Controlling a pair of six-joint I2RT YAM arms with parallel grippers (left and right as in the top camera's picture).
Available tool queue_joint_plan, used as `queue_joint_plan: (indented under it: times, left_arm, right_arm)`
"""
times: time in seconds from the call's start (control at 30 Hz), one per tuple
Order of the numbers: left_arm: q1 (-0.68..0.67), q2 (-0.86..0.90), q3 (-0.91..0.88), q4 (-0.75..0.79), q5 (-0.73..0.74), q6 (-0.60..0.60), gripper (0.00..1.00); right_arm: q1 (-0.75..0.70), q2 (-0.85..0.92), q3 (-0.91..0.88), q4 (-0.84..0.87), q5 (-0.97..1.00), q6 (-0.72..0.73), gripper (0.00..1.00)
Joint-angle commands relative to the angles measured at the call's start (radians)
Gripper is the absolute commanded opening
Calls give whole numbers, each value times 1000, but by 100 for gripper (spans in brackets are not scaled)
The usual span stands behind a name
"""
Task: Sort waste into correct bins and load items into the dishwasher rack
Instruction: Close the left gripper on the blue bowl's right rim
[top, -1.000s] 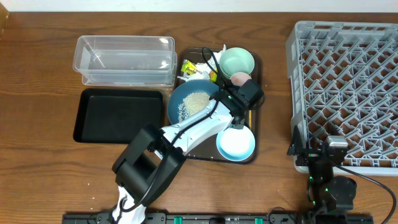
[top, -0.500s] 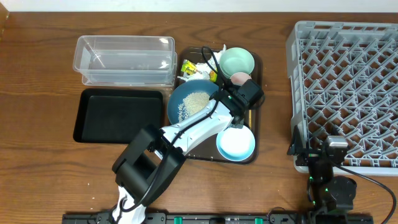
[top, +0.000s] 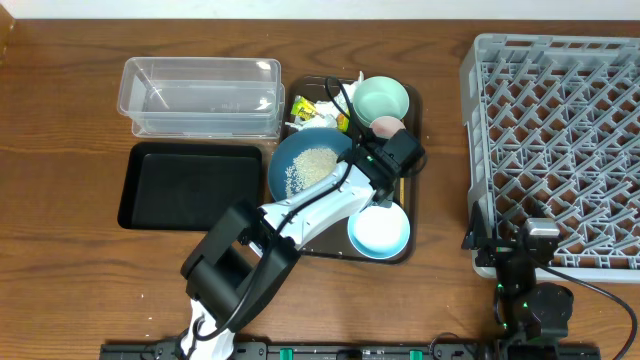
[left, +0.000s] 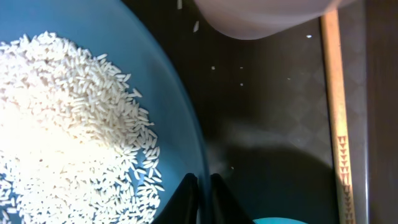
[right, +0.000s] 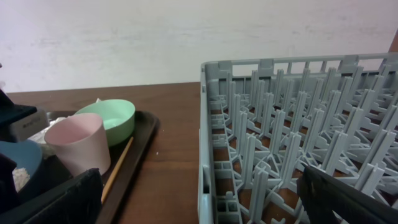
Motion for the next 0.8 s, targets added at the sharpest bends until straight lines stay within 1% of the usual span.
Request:
queue_joint_plan:
  times: [0.0, 0.1, 0.27, 0.63, 0.77]
  left_arm:
    - [4, 11, -8, -2, -19, -6, 6]
    - [4, 11, -8, -3, -20, -5, 6]
    - [4, 1, 0, -10, -20, -5, 7]
    - [4, -83, 6, -14, -22, 6, 6]
    - [4, -113, 6, -35, -71, 6, 6]
  right_arm:
    - [-10, -7, -1, -4, 3, -13, 99]
    - [-10, -8, -1, -4, 3, -13, 99]
    - [-10, -7, -1, -4, 3, -13, 99]
    - [-10, -7, -1, -4, 3, -13, 99]
    - [-10, -7, -1, -4, 3, -13, 99]
